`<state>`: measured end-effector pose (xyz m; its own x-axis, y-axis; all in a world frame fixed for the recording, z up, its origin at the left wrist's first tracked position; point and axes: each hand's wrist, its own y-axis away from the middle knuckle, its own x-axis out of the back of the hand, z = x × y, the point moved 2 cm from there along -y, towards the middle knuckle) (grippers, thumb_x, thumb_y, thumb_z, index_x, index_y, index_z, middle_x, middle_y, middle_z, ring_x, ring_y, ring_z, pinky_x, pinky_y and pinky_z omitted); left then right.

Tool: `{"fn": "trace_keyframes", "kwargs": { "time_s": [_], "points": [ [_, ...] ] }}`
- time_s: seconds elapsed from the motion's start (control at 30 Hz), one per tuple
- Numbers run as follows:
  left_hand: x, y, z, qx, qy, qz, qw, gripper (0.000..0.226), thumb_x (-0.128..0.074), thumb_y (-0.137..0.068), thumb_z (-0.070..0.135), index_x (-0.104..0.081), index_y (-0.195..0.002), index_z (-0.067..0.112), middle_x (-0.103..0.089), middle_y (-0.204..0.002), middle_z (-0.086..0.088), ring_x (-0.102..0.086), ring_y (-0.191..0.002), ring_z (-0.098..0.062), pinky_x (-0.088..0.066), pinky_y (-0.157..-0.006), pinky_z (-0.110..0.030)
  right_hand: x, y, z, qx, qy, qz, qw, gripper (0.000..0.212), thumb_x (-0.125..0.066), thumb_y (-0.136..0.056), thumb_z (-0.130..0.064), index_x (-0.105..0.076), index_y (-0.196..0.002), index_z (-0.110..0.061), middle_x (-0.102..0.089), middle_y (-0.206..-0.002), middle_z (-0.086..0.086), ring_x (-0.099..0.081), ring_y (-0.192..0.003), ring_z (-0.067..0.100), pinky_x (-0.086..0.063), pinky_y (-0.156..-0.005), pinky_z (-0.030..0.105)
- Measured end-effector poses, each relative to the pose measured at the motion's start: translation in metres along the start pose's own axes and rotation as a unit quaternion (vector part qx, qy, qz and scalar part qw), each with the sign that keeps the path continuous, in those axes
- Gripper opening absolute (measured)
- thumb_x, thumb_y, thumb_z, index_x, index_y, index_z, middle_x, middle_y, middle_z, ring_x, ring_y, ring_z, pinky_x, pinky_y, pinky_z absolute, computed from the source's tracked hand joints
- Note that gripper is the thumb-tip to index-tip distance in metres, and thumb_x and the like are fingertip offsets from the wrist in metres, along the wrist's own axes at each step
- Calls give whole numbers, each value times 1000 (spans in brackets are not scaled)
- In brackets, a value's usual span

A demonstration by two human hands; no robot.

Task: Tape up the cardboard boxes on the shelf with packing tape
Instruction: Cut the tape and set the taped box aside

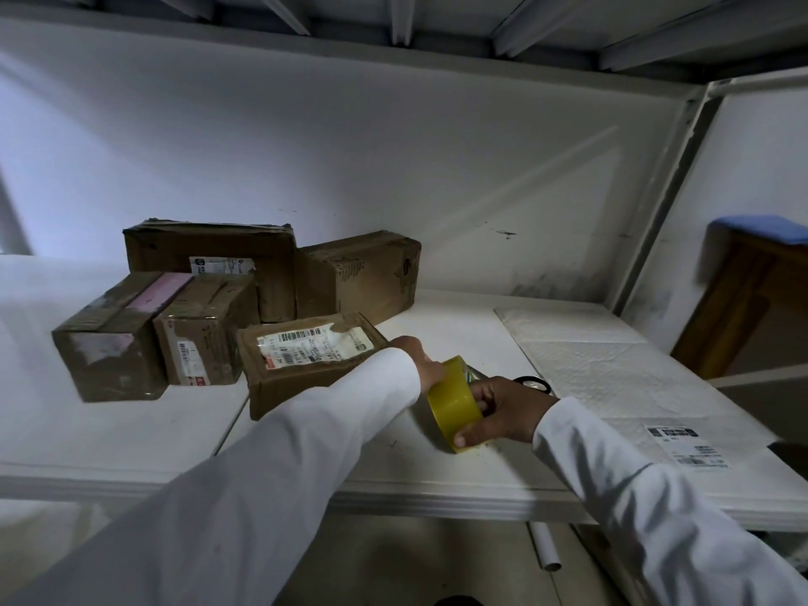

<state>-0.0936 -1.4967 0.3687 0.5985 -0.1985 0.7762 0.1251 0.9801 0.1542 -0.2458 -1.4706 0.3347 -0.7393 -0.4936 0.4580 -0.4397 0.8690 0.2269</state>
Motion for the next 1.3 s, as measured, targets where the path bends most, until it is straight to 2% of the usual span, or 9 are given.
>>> {"fn": "trace_keyframes", "kwargs": {
  "time_s": [0.07, 0.2, 0.3, 0.47, 0.7, 0.93, 1.0, 1.17, 1.3],
  "points": [
    [-1, 4, -2, -38, 11, 9, 999, 24, -53, -93, 25, -63, -87, 5, -52, -76, -5, -51, -80, -25, -41, -69, -28, 0, 0, -1, -4, -10, -7, 1000, 27, -75, -71, 7, -67, -78, -18, -68, -68, -12, -63, -66, 1, -50, -72, 18],
    [2, 8, -5, -100, 83, 67, 989, 12, -59, -92, 27, -60, -97, 16, -60, -103, 0, -57, -100, -19, -44, -83, -27, 1, 3, -3, -10, -22, -13, 1000, 30, -68, -75, 13, -63, -78, -16, -68, -62, -13, -63, -61, -3, -49, -64, 14],
    [1, 5, -3, -122, 106, 38, 986, 13, -68, -86, 30, -61, -89, 19, -61, -98, 2, -58, -99, -19, -46, -86, -30, 0, 3, -5, -11, -21, -19, 1000, 30, -68, -75, 13, -63, -79, -16, -69, -63, -13, -63, -62, -2, -49, -64, 14],
    [4, -1, 0, -108, 107, 25, 988, 14, -70, -85, 24, -68, -93, 13, -67, -103, -4, -57, -90, -16, -48, -85, -29, 1, 2, -4, -12, -9, -12, 1000, 29, -72, -73, 10, -65, -78, -18, -68, -64, -14, -63, -62, -2, -49, -66, 14],
    [3, -4, 1, -95, 27, 7, 995, 22, -59, -92, 25, -68, -104, 9, -65, -113, -9, -60, -105, -26, -49, -94, -35, 0, 2, -4, -8, -6, -15, 1000, 30, -73, -73, 9, -66, -79, -20, -69, -66, -14, -64, -65, -2, -49, -67, 14],
    [5, 8, 5, -153, -109, 37, 981, 10, -45, -96, 23, -51, -90, 18, -62, -106, -5, -53, -89, -19, -44, -79, -29, 0, 1, -2, -6, -12, -11, 1000, 29, -75, -72, 6, -68, -78, -21, -70, -70, -11, -64, -68, 2, -50, -70, 18],
    [5, 9, 0, -177, -96, 44, 978, 10, -45, -96, 23, -52, -93, 16, -61, -107, -5, -53, -91, -20, -44, -79, -29, 0, 1, -1, -7, -11, -11, 1000, 28, -76, -71, 6, -68, -76, -21, -70, -70, -11, -64, -68, 3, -50, -72, 20],
    [6, 6, -5, -177, 54, 49, 982, 20, -59, -92, 28, -63, -110, 20, -60, -106, 4, -53, -93, -14, -41, -79, -24, 3, -1, 0, -16, -17, -8, 1000, 26, -74, -73, 6, -68, -77, -18, -70, -69, -10, -64, -66, 2, -52, -72, 18],
    [4, 5, -2, -188, 28, 58, 980, 17, -62, -90, 29, -72, -101, 20, -65, -113, 4, -55, -93, -13, -43, -81, -24, 3, -1, -1, -17, -15, -8, 1000, 25, -72, -74, 8, -66, -78, -16, -70, -66, -11, -64, -64, 0, -51, -67, 15]
  ]
}}
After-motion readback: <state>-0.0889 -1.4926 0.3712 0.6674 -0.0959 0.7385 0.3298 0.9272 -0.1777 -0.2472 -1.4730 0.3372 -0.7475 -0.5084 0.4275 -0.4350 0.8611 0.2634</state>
